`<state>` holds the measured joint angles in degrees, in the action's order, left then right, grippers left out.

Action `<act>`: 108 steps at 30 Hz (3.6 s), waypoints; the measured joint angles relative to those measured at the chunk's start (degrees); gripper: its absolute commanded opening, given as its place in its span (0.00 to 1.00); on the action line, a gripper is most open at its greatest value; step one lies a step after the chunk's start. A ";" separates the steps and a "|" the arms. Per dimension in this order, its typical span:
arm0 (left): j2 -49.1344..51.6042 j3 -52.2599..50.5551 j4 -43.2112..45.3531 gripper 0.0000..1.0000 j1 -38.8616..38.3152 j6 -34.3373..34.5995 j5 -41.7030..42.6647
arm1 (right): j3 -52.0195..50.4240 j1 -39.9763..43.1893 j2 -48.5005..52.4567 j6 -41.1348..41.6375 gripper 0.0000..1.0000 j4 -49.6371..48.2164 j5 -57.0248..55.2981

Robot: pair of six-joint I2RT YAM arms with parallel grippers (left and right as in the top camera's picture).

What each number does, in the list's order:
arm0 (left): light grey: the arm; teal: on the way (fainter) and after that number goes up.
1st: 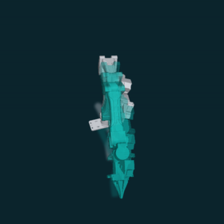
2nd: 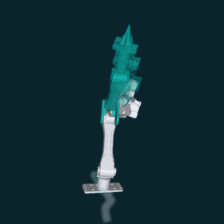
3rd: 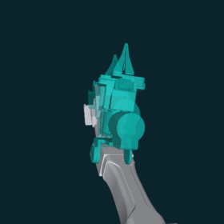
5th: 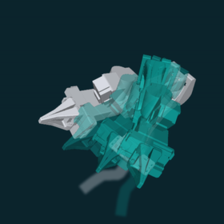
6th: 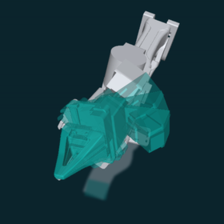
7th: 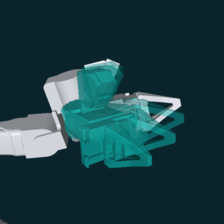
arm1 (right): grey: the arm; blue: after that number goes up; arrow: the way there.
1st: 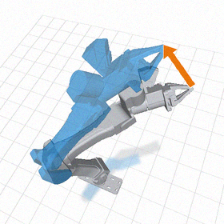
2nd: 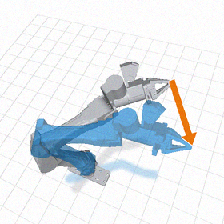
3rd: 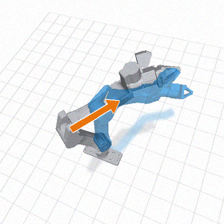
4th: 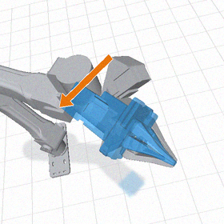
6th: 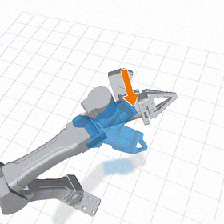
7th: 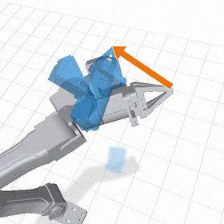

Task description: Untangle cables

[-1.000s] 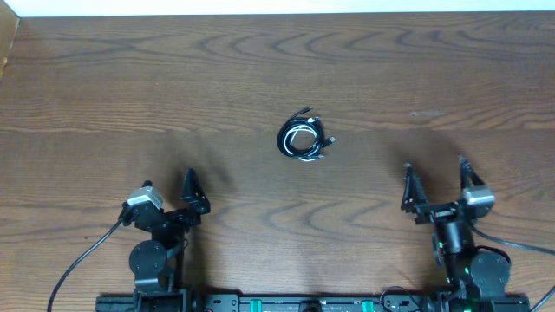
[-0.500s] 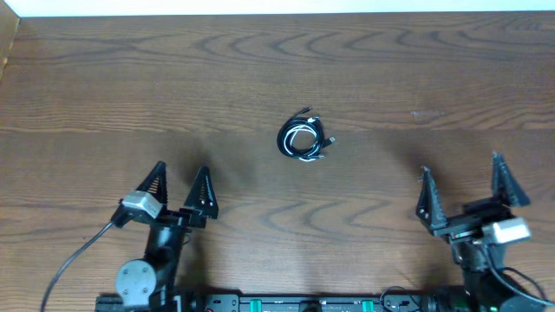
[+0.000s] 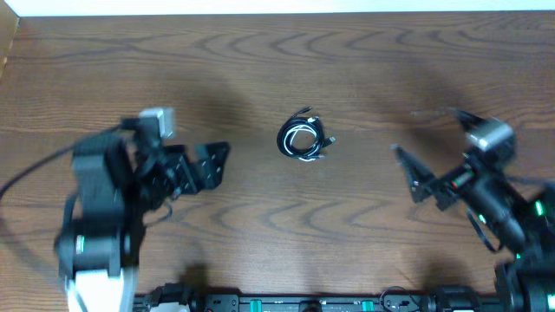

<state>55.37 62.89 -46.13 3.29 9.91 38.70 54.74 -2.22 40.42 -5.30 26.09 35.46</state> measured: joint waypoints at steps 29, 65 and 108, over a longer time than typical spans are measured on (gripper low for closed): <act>36.94 17.59 -6.82 0.98 -12.39 19.15 -25.09 | 23.12 -13.75 38.84 15.74 0.98 21.46 -1.07; 61.99 17.81 4.61 0.78 -16.90 18.53 -8.35 | 22.64 -18.56 49.33 19.41 0.99 17.94 -3.30; 60.78 17.81 15.30 0.44 -28.94 26.29 -29.46 | 22.64 -18.56 49.33 19.78 0.99 18.45 -4.04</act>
<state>116.16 80.71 -30.83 -25.65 36.21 9.23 77.38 -20.78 89.76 14.48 44.53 31.42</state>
